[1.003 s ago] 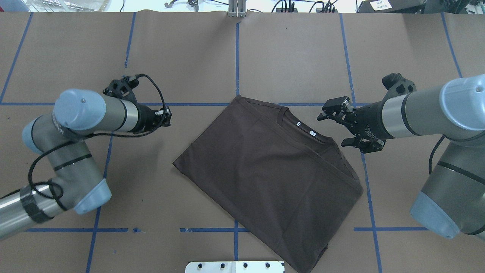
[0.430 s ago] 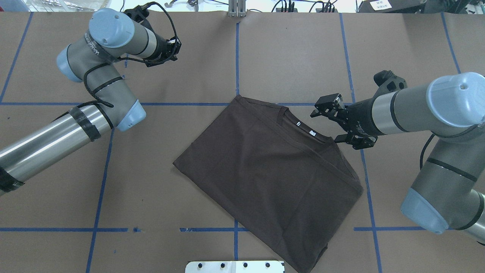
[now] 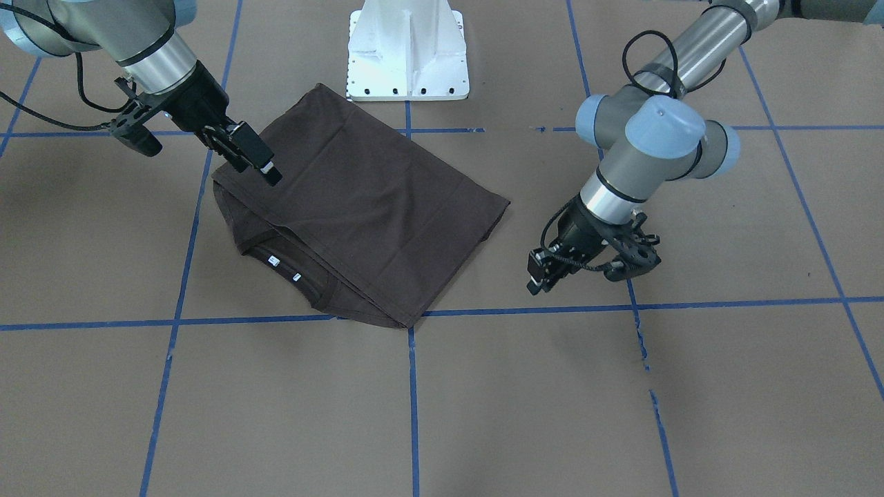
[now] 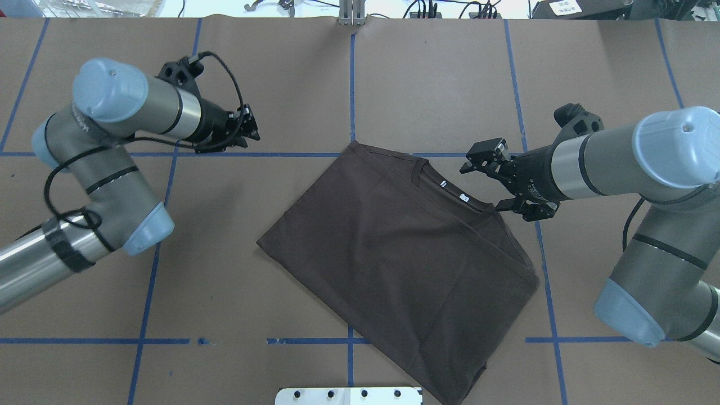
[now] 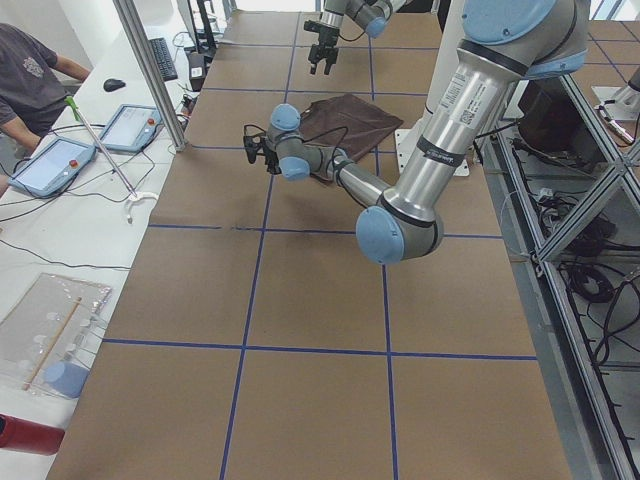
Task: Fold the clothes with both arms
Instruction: 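Position both grippers at opposite edges of the folded shirt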
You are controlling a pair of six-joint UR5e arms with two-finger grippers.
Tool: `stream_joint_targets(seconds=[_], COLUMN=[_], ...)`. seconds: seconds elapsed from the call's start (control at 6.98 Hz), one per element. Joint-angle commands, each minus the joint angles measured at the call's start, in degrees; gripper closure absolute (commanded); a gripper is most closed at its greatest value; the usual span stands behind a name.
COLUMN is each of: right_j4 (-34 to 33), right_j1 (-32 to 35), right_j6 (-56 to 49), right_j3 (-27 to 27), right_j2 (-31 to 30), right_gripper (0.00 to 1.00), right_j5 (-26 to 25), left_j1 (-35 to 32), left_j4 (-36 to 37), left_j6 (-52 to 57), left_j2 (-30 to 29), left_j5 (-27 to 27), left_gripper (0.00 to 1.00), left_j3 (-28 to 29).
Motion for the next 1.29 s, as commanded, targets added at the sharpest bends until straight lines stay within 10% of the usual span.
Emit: stream_joint_targets(seconds=[0.0,1.15], right_j4=[0.0,0.0], right_j1=[-0.1,-0.6], right_j6=[0.0,0.0], right_j3=[0.1,-0.1], right_j2=[0.0,-0.2], right_gripper=[0.00,0.00], right_j5=[0.0,0.0], left_j1=[6.9,13.8], left_j4=[0.6,4.3], left_j6=[-2.8,-7.1], left_j2=[5.8,5.8], left_j5=[0.7,4.4], left_gripper=[0.43,0.44], left_j3=[-5.7,-6.3])
